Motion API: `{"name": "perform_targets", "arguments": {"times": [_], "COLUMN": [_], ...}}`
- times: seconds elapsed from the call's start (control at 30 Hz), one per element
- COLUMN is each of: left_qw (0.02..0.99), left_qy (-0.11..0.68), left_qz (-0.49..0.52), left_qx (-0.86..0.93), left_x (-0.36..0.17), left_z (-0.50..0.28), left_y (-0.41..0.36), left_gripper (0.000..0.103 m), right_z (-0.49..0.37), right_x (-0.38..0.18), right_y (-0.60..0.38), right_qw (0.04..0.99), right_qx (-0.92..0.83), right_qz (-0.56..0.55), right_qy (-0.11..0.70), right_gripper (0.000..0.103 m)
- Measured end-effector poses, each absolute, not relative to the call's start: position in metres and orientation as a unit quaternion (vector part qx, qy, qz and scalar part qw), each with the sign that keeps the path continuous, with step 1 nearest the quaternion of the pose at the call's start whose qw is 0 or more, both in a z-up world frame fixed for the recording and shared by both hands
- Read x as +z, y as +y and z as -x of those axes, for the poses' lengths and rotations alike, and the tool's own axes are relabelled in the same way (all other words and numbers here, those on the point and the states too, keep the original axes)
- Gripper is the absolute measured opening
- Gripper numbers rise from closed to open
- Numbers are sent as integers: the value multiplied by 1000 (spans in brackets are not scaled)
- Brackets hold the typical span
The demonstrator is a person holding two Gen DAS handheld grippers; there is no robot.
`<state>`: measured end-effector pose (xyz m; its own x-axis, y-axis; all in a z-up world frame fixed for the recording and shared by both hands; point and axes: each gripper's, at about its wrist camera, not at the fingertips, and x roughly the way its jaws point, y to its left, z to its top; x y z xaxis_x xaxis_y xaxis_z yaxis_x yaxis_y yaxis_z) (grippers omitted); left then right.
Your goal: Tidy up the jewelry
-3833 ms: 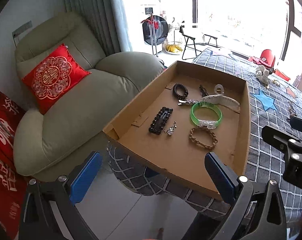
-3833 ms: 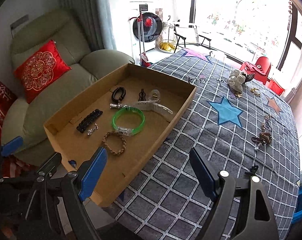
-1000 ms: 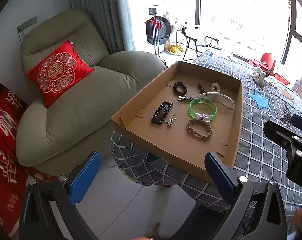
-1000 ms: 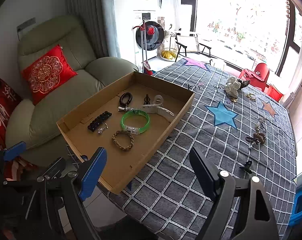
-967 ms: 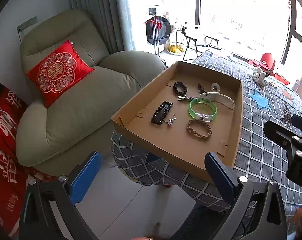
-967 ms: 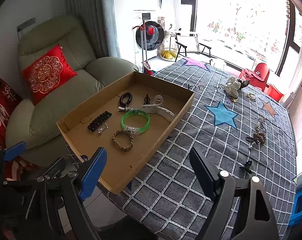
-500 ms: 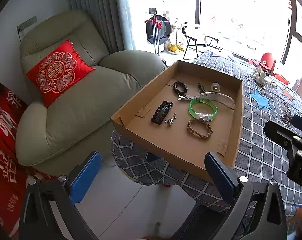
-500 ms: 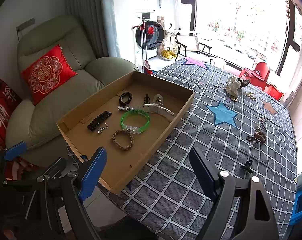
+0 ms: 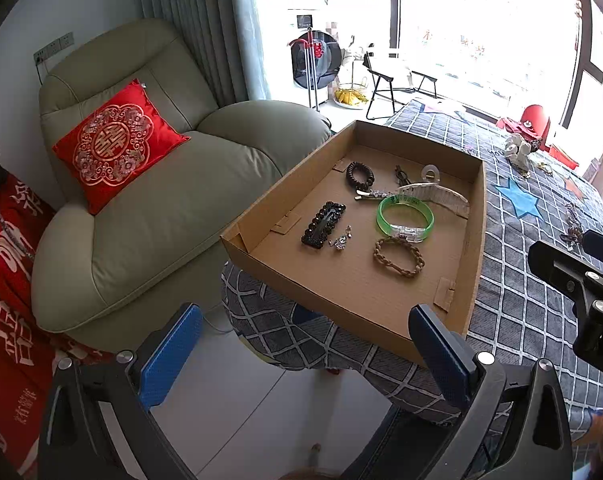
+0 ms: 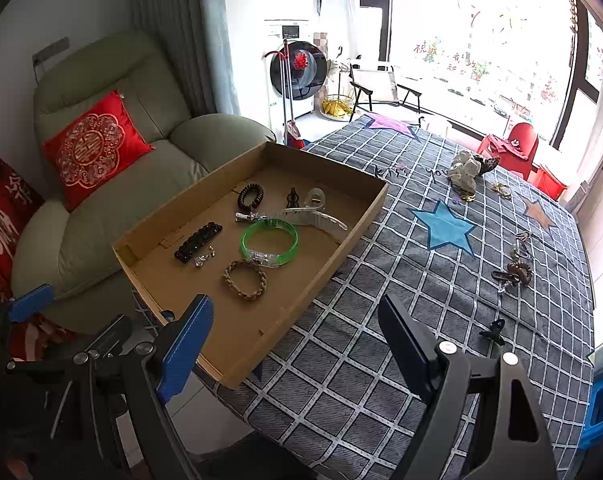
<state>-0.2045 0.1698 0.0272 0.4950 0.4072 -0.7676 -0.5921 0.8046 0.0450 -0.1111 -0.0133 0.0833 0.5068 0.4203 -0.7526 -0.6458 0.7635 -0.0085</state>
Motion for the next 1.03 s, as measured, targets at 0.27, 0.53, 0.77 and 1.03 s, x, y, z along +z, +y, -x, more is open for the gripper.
{"name": "perform_targets", "arguments": {"times": [0.27, 0.53, 0.77, 1.03], "left_qw": [857, 857, 856, 859], "left_qy": [410, 411, 414, 412], "left_qz": [114, 115, 118, 113], "left_qx": [291, 289, 287, 284], "left_x": [25, 23, 20, 22], "left_z": [205, 205, 203, 201], "left_y": [170, 171, 172, 171], "left_gripper": [103, 103, 103, 103], "right_z": [111, 113, 112, 112], "right_x": [83, 82, 82, 82], "right_y": [-13, -14, -14, -15], "right_qw": [856, 855, 855, 855], "right_qx": [311, 310, 311, 311], "right_qz": [146, 145, 145, 145], "right_qy": [387, 389, 389, 389], "right_gripper": [86, 86, 86, 86]}}
